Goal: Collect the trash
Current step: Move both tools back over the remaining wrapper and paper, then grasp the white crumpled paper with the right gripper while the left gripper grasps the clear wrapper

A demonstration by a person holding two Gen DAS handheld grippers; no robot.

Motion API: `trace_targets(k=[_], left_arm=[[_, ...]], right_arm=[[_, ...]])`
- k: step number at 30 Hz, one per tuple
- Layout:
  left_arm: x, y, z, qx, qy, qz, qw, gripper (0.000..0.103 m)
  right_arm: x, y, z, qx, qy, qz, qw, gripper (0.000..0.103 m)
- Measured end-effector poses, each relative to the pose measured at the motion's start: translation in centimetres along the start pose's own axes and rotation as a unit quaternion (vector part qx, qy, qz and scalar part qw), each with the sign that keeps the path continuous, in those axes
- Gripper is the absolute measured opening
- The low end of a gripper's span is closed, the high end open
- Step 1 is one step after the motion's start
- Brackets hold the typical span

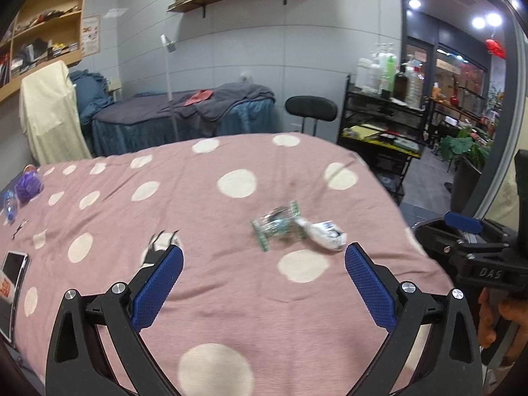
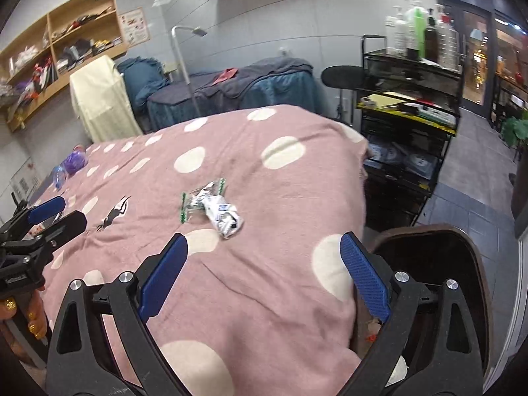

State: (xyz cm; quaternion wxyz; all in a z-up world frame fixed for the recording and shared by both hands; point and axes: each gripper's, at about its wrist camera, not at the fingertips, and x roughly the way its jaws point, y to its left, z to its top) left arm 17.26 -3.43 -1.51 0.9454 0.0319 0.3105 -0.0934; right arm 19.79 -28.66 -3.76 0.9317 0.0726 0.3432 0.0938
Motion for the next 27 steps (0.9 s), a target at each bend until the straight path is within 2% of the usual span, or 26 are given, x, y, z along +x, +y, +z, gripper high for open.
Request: trace_targets(k=[8, 13, 18, 19, 21, 23, 24, 27], left_arm=[[3.6, 4.5, -1.1, -0.034, 0.048, 0.011, 0.9982, 0.097], [5.5, 4.9, -1.4, -0.032, 0.073, 0.002, 0.9968, 0.097], [6.9, 5.2, -1.6, -0.038, 0.093, -0.011, 0.9949, 0.097], [7.1, 5.2, -1.6, -0.039, 0.096, -0.013, 0.9945, 0.097], [7.5, 5.4, -1.7, -0.041, 0.102, -0.017, 0.9938, 0.097], [7.9, 5.4, -1.7, -0.042, 0.107, -0.021, 0.9932, 0.097], [8.1, 5.4, -1.7, -0.041, 0.110, -0.023, 0.9928, 0.097], [8.7, 4.8, -1.3, -0.032, 0.115, -0.031, 0.9923, 0.097]], right_arm=[[5.7, 2.8, 2.6, -0.031, 0.066, 0.029, 0.997, 0.092], [9.9, 4.4, 3.6, -0.060, 0.116, 0.021, 0.991, 0.092], [13.9, 6.4, 3.9, -0.116, 0.164, 0.005, 0.980, 0.092], [14.7, 6.7, 3.9, -0.126, 0.172, -0.001, 0.977, 0.088], [16.1, 7.0, 3.9, -0.142, 0.189, -0.008, 0.972, 0.071], [17.3, 7.1, 3.9, -0.149, 0.209, -0.007, 0.967, 0.038], [17.7, 6.9, 3.9, -0.147, 0.215, -0.005, 0.966, 0.033], [17.2, 6.3, 4.2, -0.130, 0.204, 0.008, 0.970, 0.031]])
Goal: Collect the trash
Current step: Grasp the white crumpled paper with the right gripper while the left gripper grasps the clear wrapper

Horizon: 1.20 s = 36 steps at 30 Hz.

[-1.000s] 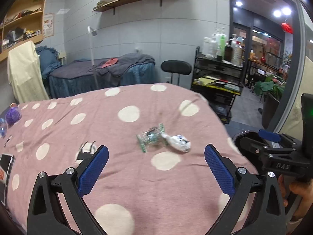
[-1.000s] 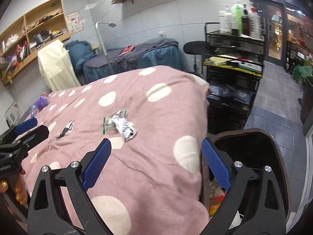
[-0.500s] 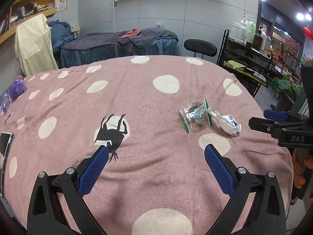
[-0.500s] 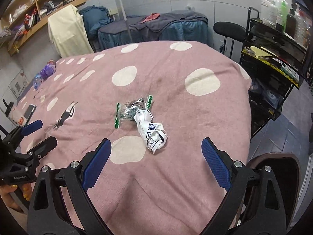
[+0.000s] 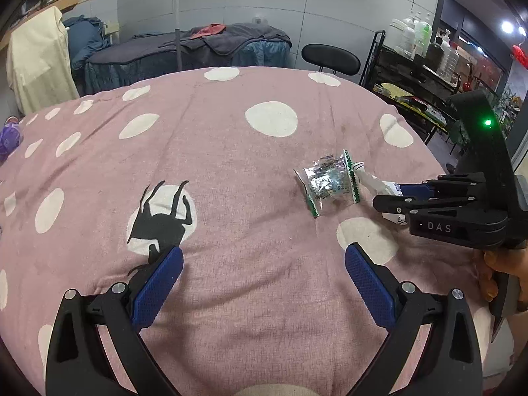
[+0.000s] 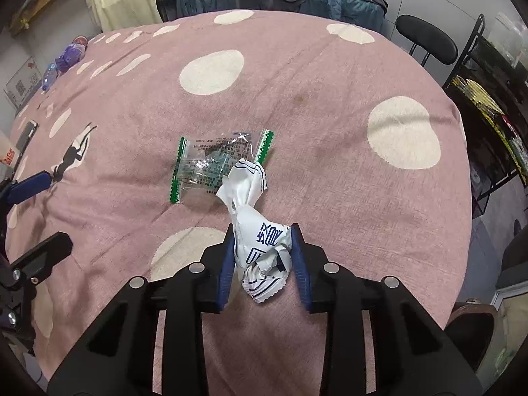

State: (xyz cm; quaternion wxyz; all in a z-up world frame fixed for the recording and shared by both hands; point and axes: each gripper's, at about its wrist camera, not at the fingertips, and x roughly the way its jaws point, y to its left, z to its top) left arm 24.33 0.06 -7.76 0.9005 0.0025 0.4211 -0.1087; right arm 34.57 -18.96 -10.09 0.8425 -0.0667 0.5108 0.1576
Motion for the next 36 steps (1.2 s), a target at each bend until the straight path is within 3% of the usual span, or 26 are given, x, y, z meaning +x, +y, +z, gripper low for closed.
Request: trace_targets(k=[6, 12, 21, 27, 29, 36], left_arm=[[1.8, -2.3, 1.6, 0.033, 0.011, -0.014, 0.9993, 0.097], [4.6, -5.1, 3.4, 0.049, 0.033, -0.043, 0.9973, 0.097], [8.8, -8.0, 5.4, 0.077, 0.079, -0.017, 0.9938, 0.092], [10.5, -8.0, 5.3, 0.075, 0.113, -0.007, 0.9907, 0.072], [10.4, -7.7, 5.3, 0.069, 0.112, -0.008, 0.9913, 0.058], [9.4, -7.4, 5.8, 0.059, 0.088, -0.008, 0.9944, 0.034]], right_arm=[[-3.9, -1.4, -0.9, 0.025, -0.059, 0.001, 0.998, 0.031], [-6.7, -2.7, -2.2, 0.053, -0.087, 0.011, 0.995, 0.031], [-9.6, -4.4, -5.6, 0.080, -0.120, -0.007, 0.990, 0.031], [-11.0, -5.1, -7.5, 0.096, -0.143, -0.018, 0.985, 0.031], [-11.3, -5.4, -8.1, 0.105, -0.149, -0.017, 0.983, 0.031], [-12.0, -6.3, -9.7, 0.132, -0.158, -0.010, 0.979, 0.031]])
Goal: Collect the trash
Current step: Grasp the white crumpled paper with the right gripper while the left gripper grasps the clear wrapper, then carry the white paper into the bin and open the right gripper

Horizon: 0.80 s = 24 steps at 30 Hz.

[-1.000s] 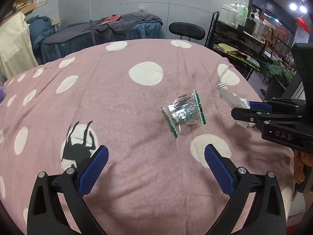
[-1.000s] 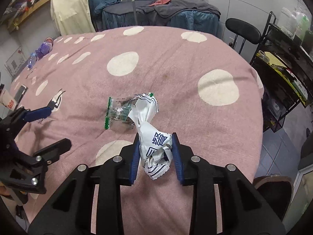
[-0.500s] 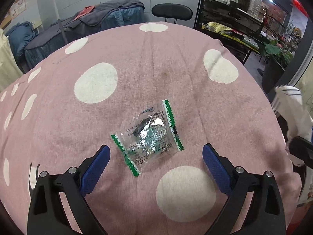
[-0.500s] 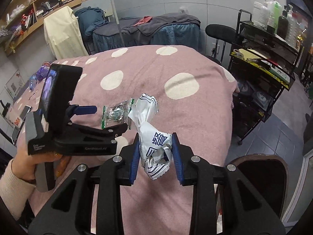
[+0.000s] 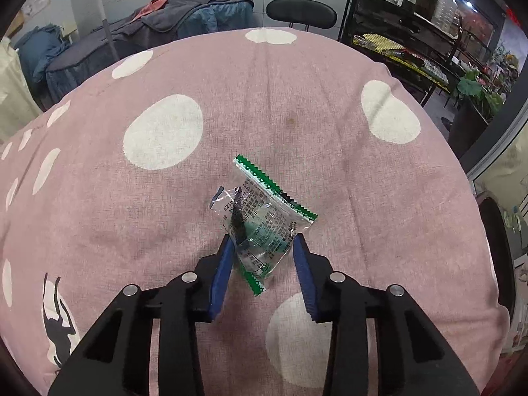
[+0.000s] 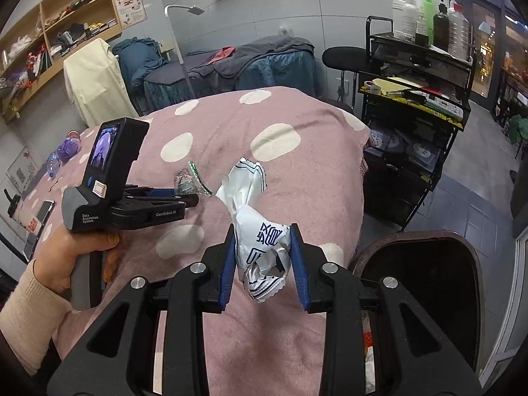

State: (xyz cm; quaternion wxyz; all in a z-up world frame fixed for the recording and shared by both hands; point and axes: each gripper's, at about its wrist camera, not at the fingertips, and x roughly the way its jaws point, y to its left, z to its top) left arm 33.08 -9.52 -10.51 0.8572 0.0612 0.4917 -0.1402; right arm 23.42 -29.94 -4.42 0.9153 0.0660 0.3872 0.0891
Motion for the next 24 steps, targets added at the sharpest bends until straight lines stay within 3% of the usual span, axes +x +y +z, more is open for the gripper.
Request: trace_targets(k=[3, 12, 24], left_arm=[[-0.7, -0.1, -0.1, -0.005, -0.014, -0.007, 0.9999, 0.029], [-5.1, -1.0, -0.7, -0.009, -0.079, -0.025, 0.9965, 0.027], [-12.5, -2.8, -3.9, -0.008, -0.170, -0.054, 0.9840, 0.027]], right_arm=[[-0.4, -0.6, -0.2, 0.010, -0.005, -0.001, 1.000, 0.031], [-2.1, -1.9, -1.1, 0.037, -0.026, 0.001, 0.999, 0.031], [-4.2, -3.5, -3.5, 0.063, -0.046, 0.003, 0.997, 0.031]])
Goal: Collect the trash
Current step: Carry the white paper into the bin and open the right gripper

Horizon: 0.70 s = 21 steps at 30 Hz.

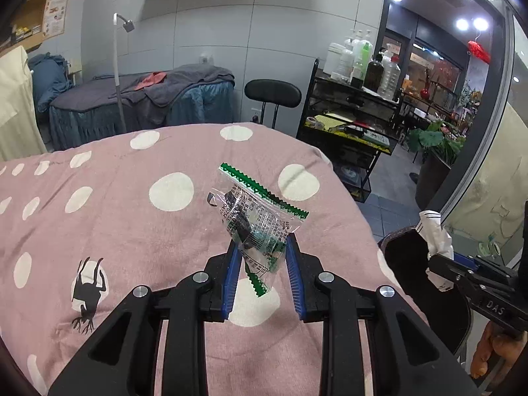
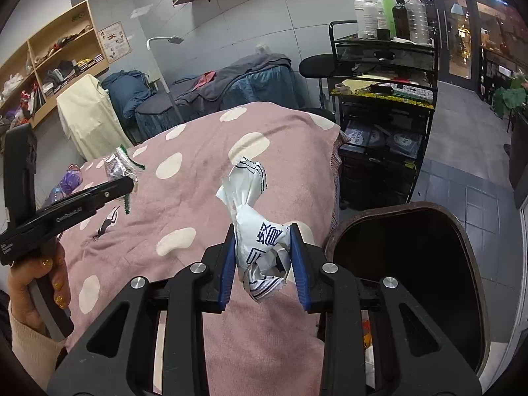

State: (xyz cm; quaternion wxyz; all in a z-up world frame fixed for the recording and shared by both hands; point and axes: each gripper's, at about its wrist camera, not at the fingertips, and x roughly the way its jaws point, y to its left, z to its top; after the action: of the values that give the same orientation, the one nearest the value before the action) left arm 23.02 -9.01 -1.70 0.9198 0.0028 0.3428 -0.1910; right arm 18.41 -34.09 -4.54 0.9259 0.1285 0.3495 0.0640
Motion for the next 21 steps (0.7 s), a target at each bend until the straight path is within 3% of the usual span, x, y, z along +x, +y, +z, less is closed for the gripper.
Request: trace_targets(k=[12, 21], left_arm=[[-4.5, -3.0, -2.1, -0.001, -0.050, -0.026, 0.9984, 0.027], [-5.1, -5.1, -3.0, -0.001, -0.054, -0.056, 0.9970, 0.027]], right_arm=[[-2.3, -3.6, -2.6, 0.042, -0.005, -0.022, 0.999, 0.031], [-2.7, -7.6, -4.8, 0.080, 0.009, -0.068, 0.994, 0.031]])
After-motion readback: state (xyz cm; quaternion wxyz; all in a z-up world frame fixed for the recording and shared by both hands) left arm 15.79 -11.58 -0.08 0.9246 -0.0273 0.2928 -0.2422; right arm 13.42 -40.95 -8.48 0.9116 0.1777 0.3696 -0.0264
